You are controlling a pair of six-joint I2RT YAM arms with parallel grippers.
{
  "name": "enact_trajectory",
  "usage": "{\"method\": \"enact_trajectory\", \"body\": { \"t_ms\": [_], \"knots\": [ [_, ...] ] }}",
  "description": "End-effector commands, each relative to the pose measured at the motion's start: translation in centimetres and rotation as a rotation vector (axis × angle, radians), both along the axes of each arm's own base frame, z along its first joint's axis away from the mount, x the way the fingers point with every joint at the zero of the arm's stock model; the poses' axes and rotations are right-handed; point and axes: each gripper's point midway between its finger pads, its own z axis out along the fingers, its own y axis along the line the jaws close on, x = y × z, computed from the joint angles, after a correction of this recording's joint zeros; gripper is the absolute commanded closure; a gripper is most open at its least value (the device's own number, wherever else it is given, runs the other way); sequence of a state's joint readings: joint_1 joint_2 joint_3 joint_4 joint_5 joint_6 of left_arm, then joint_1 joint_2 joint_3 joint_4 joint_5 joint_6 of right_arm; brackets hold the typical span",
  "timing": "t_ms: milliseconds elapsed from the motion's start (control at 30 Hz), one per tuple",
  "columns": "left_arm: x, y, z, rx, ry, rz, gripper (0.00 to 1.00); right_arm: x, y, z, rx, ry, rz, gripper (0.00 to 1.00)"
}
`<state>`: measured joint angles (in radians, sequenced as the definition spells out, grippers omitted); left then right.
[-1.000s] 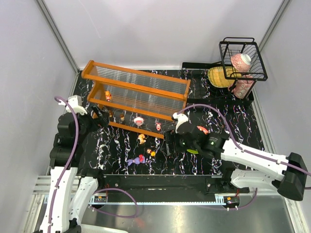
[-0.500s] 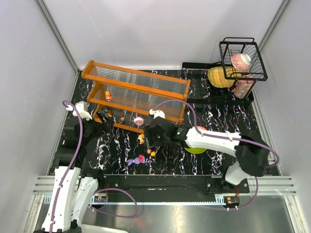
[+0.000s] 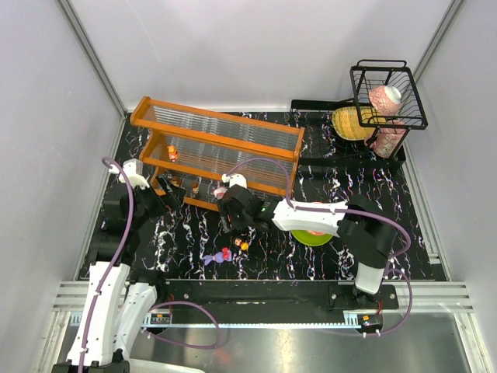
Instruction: Place and organize the plastic toys onto the shelf
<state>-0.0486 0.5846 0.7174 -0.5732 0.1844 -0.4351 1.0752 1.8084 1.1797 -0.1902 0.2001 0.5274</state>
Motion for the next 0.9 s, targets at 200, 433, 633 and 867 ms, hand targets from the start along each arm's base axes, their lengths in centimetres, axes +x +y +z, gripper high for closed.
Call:
{"method": "enact_trajectory", "body": {
  "t_ms": [200, 433, 633, 867],
  "knots": [
    [0.5, -0.6, 0.4, -0.019, -0.043, -0.029, 0.01, 1.2, 1.7, 0.3, 0.016, -0.081, 0.042, 0.41],
    [0.6, -0.7, 0.5, -0.017, -0.042, -0.035, 0.01, 1.1, 2.2, -0.9, 0.012, -0.062, 0.056, 0.41],
    [0.6, -0.6, 0.4, -0.019, -0.038, -0.031, 0.01, 1.2, 2.5, -1.6, 0.003, -0.057, 0.061, 0.40],
    [0.8, -0.7, 0.4, -0.017, -0.036, -0.035, 0.01, 1.0, 2.7, -2.4, -0.003, -0.041, 0.070, 0.42]
  ]
}}
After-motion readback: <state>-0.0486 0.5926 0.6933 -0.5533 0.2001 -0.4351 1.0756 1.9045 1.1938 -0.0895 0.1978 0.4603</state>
